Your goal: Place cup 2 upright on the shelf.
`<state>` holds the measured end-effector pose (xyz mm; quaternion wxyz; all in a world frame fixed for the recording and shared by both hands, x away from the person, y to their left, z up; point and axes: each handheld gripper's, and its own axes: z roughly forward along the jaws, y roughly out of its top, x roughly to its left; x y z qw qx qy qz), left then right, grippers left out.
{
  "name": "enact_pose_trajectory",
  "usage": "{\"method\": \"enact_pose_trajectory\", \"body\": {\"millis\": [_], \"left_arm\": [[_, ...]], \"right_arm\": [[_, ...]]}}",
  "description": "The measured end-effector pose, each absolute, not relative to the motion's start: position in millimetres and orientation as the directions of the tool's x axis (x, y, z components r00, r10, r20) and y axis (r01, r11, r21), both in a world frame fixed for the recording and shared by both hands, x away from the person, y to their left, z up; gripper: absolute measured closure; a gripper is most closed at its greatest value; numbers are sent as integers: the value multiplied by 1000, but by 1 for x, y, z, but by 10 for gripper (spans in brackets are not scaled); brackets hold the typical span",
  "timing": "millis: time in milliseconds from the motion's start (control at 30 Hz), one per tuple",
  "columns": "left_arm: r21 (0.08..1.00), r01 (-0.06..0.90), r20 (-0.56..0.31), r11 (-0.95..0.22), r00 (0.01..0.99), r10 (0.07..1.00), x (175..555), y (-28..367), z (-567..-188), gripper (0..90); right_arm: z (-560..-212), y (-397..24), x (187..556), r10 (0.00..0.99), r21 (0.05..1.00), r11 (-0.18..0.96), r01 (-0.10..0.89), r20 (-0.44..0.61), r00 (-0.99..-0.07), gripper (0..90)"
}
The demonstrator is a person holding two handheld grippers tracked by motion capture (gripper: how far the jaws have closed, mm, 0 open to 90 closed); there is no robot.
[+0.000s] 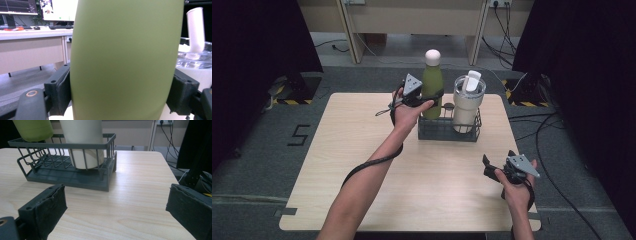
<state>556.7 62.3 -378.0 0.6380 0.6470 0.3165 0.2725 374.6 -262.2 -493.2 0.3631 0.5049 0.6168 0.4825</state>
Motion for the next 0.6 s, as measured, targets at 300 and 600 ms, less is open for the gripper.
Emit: {"method": "enact_pose_trajectory", "body": {"millis": [300,600], "left_arm": [[995,96,-76,18,644,762,563,59,-389,201],[992,122,-84,8,636,767,567,55,-401,201]], "right_arm": [[-494,-262,375,973,960,20,278,45,-227,26],[-495,-261,375,972,960,25,277,42,-232,27]]}}
